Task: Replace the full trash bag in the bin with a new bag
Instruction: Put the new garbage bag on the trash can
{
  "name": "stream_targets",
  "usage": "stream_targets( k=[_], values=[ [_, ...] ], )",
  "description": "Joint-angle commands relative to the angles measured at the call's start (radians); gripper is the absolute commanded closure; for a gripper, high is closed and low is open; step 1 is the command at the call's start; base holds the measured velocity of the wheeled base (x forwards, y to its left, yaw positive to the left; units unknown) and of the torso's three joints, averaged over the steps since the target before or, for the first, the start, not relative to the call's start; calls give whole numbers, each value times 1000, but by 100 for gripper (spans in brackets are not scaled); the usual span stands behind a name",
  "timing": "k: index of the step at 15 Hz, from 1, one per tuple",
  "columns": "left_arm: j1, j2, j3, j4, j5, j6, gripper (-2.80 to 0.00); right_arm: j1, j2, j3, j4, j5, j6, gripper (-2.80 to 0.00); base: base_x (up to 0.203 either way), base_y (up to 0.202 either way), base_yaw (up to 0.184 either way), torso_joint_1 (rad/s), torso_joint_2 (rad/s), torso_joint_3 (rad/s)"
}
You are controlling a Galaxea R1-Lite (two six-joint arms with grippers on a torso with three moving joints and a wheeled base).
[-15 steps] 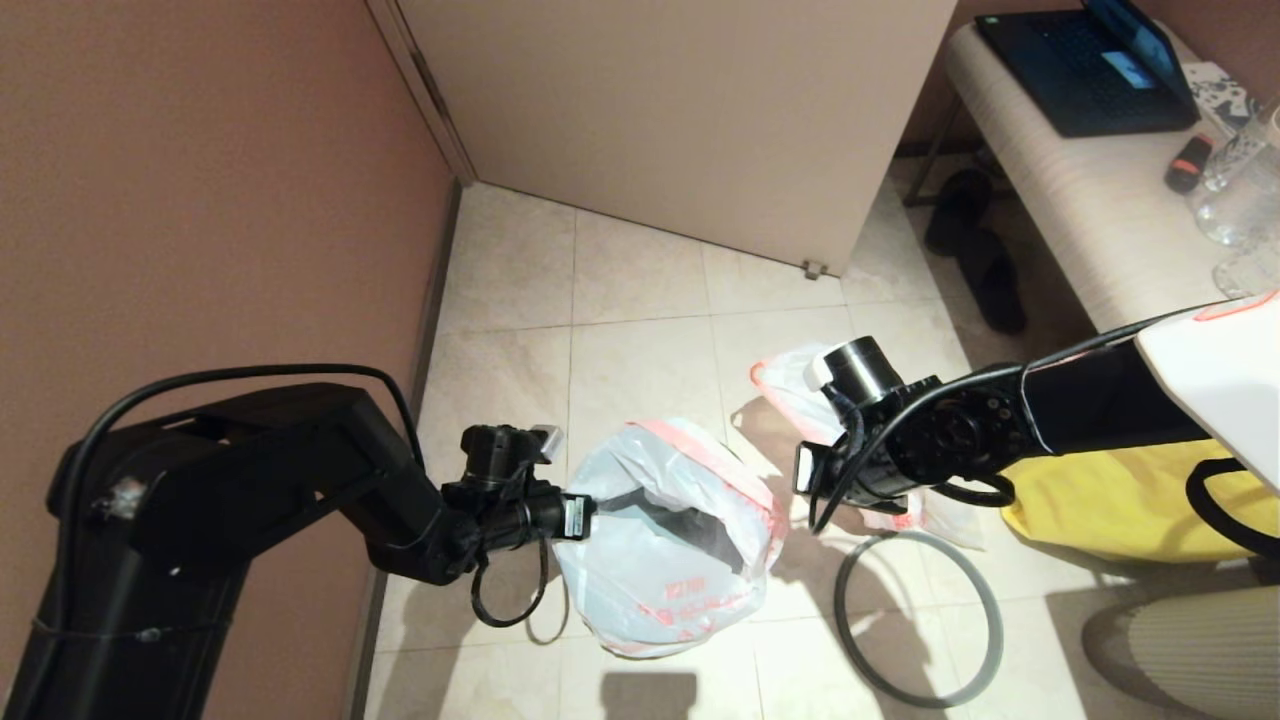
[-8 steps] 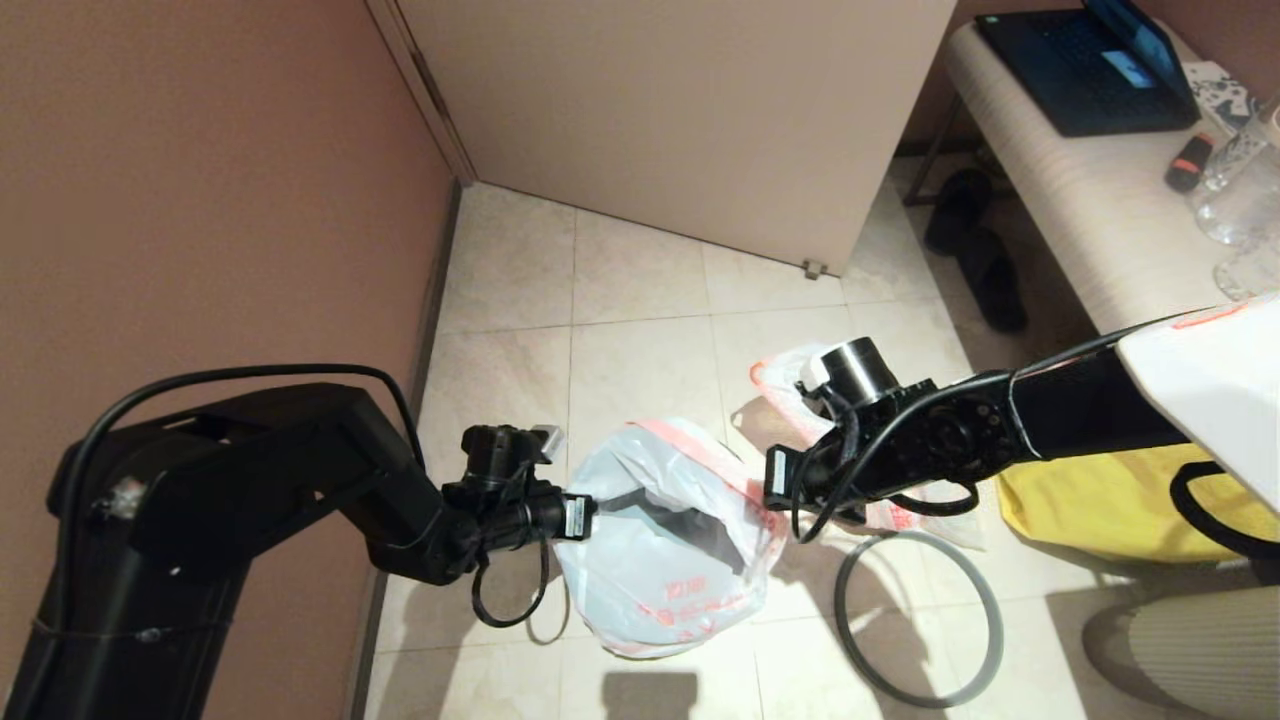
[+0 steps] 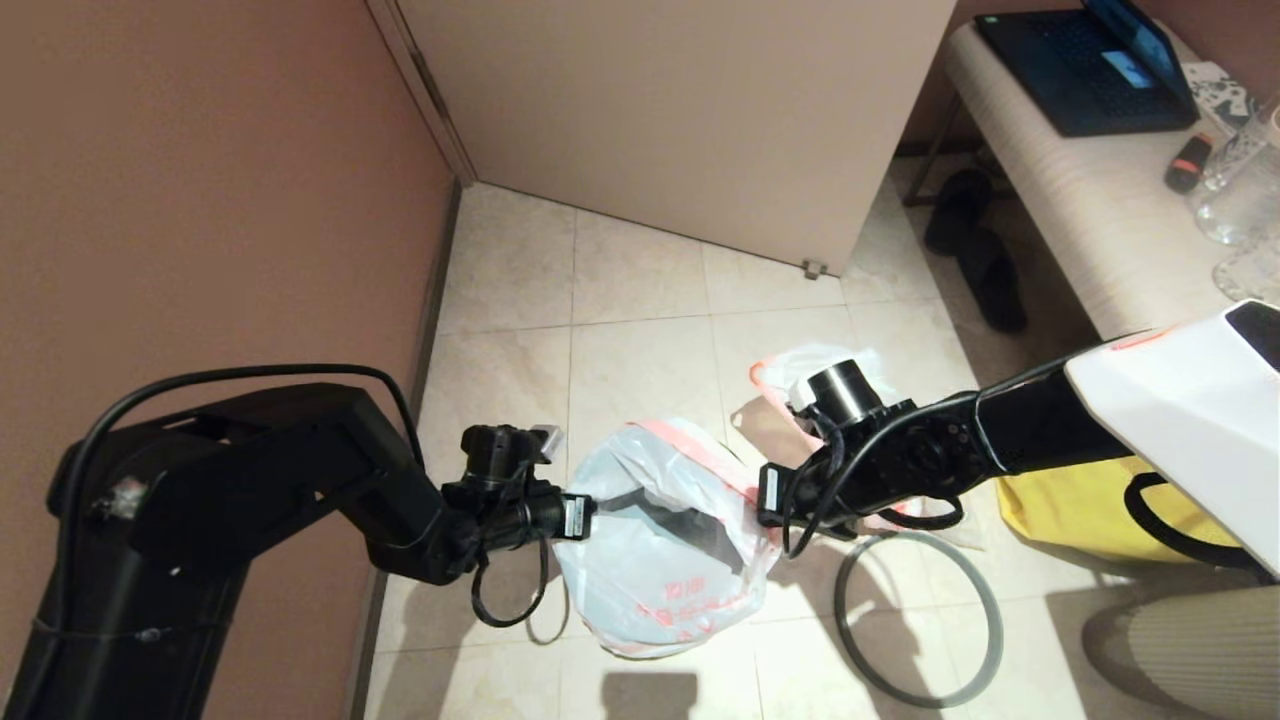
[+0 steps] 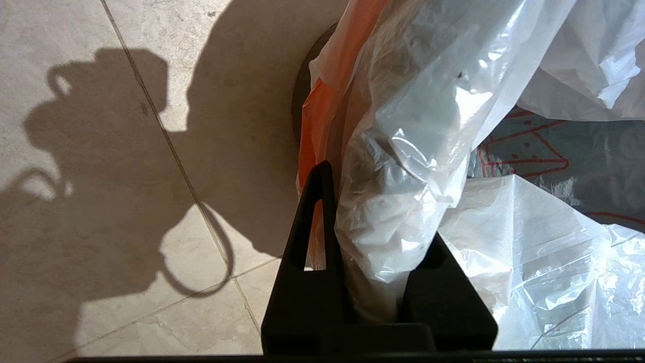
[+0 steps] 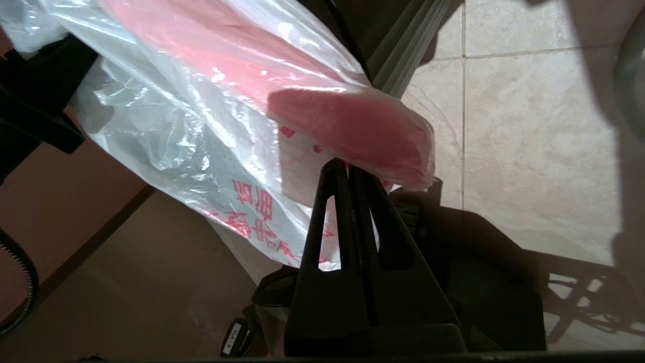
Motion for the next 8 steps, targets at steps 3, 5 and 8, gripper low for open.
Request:
stream_targets(
  k=[3, 5, 8],
  values=[
    [0, 2, 1, -4, -2, -1, 0, 2, 38, -4, -51, -51, 2, 0, 0, 0, 0, 0, 0, 0],
    [0, 0, 3, -4, -2, 0, 0, 0, 70, -11, -151, -97, 1, 0, 0, 0, 0, 0, 0, 0],
    [0, -1, 3, -4, -2, 1, 0, -2, 103, -49, -219, -110, 1, 0, 0, 0, 0, 0, 0, 0]
  ],
)
